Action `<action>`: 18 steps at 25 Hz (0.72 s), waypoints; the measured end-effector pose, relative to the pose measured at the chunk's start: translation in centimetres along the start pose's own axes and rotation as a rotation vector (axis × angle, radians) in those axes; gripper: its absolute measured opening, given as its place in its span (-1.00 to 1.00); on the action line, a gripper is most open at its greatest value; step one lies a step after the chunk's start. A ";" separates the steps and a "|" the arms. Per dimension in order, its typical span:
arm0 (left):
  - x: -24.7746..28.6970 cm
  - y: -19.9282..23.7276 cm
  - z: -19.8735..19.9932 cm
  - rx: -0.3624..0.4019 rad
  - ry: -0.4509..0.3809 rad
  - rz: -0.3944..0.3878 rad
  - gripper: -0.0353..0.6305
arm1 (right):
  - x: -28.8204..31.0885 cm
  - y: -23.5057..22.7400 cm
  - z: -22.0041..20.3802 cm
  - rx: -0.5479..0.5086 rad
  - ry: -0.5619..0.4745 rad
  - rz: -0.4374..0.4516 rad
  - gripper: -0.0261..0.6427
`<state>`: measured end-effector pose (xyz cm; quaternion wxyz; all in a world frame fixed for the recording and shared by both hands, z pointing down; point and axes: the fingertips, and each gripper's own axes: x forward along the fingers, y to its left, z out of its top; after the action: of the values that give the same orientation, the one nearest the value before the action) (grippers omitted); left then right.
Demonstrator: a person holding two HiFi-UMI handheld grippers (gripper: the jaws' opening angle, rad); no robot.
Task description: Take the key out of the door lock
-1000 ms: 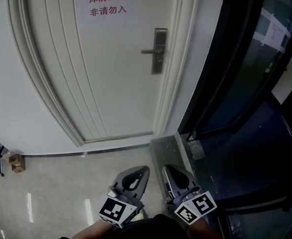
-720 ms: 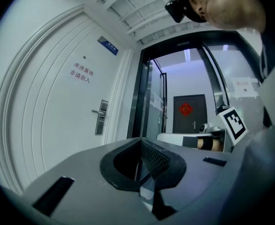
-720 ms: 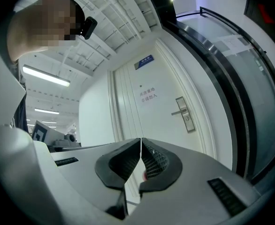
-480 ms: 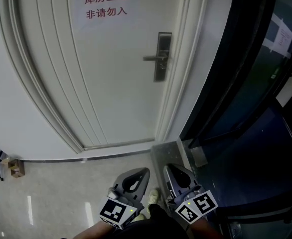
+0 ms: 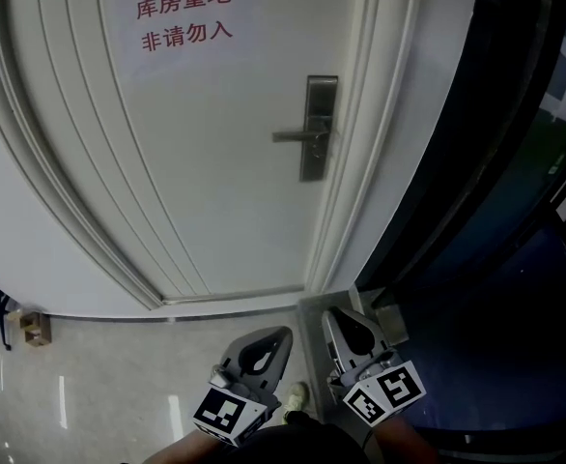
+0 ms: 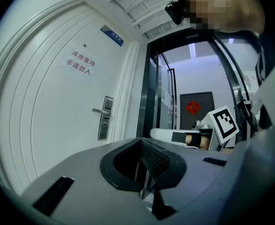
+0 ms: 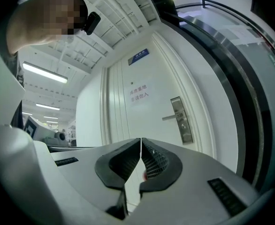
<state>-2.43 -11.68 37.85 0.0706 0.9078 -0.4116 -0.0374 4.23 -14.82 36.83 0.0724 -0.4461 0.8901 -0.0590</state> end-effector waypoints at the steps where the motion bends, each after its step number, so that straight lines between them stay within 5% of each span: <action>1: 0.9 0.4 0.1 0.001 0.000 0.007 -0.88 | 0.7 -1.0 0.3 -0.008 0.000 0.004 -0.88; 8: 7.0 2.3 1.0 0.006 -0.007 0.052 -0.88 | 4.6 -7.2 1.5 -0.063 0.005 0.018 -0.88; 18: 11.7 4.7 1.1 0.023 0.005 0.090 -0.88 | 11.0 -13.4 2.0 -0.285 0.042 0.001 -0.88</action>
<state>1.62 -23.64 37.38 0.0630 0.8891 -0.4525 -0.0270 8.62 -31.72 36.29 -0.0106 -0.4503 0.8909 0.0587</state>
